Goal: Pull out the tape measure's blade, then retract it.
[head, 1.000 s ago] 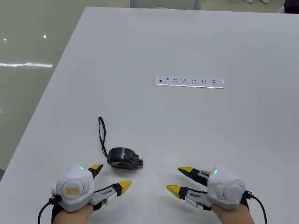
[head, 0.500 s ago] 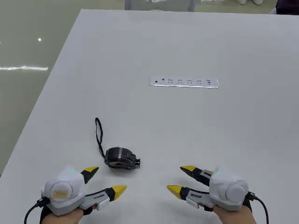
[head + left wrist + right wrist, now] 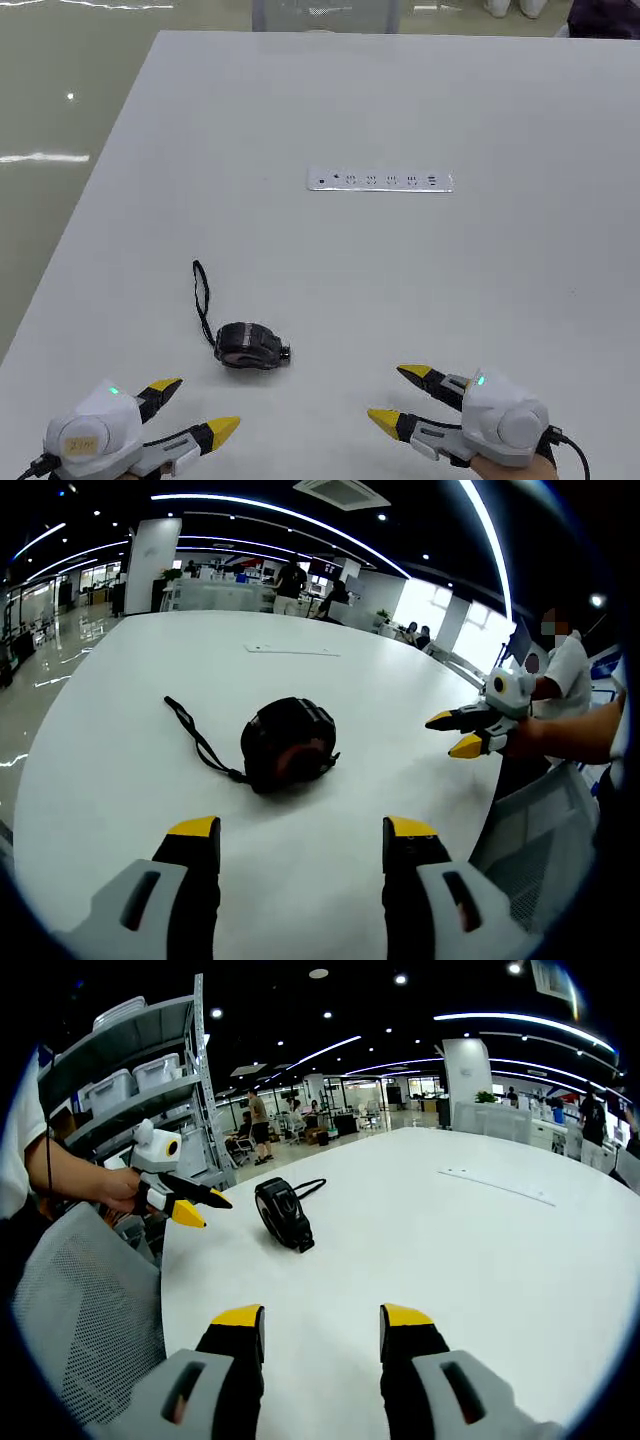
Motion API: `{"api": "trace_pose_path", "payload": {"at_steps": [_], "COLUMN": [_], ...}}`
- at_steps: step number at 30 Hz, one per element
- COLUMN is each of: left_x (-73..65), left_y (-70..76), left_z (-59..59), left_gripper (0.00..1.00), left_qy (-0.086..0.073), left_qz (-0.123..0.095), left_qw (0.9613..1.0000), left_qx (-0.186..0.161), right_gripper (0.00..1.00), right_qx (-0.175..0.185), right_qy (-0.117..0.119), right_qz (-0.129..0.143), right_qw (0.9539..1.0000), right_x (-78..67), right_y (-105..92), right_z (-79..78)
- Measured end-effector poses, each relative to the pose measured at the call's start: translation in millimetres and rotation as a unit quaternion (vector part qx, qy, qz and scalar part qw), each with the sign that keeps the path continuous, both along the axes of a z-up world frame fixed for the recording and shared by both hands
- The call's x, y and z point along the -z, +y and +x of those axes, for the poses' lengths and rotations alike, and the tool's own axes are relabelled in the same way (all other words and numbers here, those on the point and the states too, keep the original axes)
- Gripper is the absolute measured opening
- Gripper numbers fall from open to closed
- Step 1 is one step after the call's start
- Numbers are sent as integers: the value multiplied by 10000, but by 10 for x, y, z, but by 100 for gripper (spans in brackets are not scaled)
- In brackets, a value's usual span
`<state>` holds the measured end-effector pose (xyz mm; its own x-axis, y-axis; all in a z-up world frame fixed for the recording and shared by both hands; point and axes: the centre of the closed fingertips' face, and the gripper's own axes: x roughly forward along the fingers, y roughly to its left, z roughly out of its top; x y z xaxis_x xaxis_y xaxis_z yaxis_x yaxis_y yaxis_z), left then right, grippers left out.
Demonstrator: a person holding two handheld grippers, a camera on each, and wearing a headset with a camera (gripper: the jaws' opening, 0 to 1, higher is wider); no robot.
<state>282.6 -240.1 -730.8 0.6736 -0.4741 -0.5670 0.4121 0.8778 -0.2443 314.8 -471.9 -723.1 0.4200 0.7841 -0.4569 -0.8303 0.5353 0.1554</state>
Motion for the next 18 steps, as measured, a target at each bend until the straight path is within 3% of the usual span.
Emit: {"api": "trace_pose_path", "payload": {"at_steps": [18], "left_x": [-67], "left_y": [85], "left_z": [-170], "left_gripper": [64], "left_qy": [-22], "left_qz": [-25], "left_qw": [10000], "left_qx": [-4], "right_gripper": [49], "right_qx": [152], "right_qy": [-58], "right_qz": [-52], "right_qw": [9999], "right_x": [-100], "right_y": [-243], "right_z": [-168]}}
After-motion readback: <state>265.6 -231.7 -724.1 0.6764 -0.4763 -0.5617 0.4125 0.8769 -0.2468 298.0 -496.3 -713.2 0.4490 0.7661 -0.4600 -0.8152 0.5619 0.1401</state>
